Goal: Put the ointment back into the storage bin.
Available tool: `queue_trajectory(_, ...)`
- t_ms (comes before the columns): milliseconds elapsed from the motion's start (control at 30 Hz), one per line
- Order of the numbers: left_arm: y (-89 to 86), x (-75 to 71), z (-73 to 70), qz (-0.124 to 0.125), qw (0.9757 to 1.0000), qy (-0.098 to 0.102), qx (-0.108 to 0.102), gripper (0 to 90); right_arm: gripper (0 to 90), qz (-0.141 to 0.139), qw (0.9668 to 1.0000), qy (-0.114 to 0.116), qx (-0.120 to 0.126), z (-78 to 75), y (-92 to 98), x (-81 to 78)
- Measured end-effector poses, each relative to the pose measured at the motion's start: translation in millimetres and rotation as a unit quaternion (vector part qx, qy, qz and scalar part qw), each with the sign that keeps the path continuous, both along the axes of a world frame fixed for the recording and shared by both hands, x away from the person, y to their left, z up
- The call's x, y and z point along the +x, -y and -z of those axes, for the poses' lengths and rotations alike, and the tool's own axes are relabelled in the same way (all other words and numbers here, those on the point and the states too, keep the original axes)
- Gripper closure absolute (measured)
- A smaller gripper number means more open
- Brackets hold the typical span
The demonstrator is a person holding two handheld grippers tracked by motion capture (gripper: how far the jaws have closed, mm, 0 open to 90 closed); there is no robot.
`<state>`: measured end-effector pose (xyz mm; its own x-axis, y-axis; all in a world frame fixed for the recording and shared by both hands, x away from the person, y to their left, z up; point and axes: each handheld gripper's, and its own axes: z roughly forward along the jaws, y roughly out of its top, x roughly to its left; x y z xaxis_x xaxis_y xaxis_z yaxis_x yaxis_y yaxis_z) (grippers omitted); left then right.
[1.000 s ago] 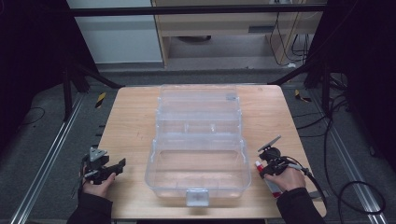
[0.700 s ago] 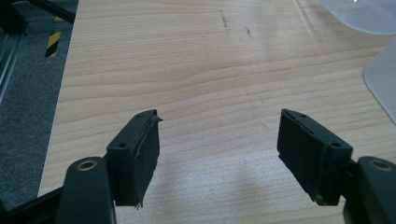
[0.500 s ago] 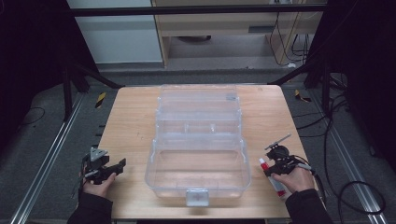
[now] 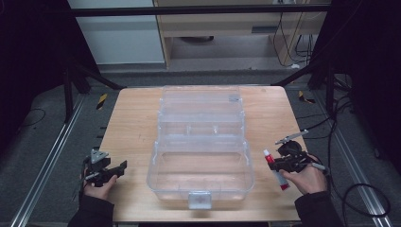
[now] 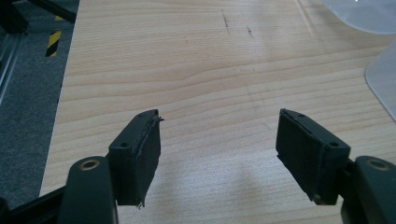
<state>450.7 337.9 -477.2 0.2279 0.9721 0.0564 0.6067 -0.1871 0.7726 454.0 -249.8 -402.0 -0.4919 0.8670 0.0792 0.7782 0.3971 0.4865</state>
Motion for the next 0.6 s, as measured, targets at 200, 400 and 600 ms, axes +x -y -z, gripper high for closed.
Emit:
queue_trajectory(200,-0.2,0.8,0.6,0.0,1.0,-0.002,0.0,30.6,70.1,-0.017,0.9991,0.037,0.006,-12.3,1.2,-1.8)
queue_trajectory(400,-0.1,1.4,1.1,0.001,1.0,-0.002,0.004,30.7,70.0,-0.041,0.9964,0.074,0.009,-32.9,-4.0,-1.1)
queue_trajectory(600,-0.5,1.9,1.4,0.002,1.0,-0.004,0.006,30.6,70.1,-0.069,0.9929,0.096,0.012,-50.3,-9.0,0.9)
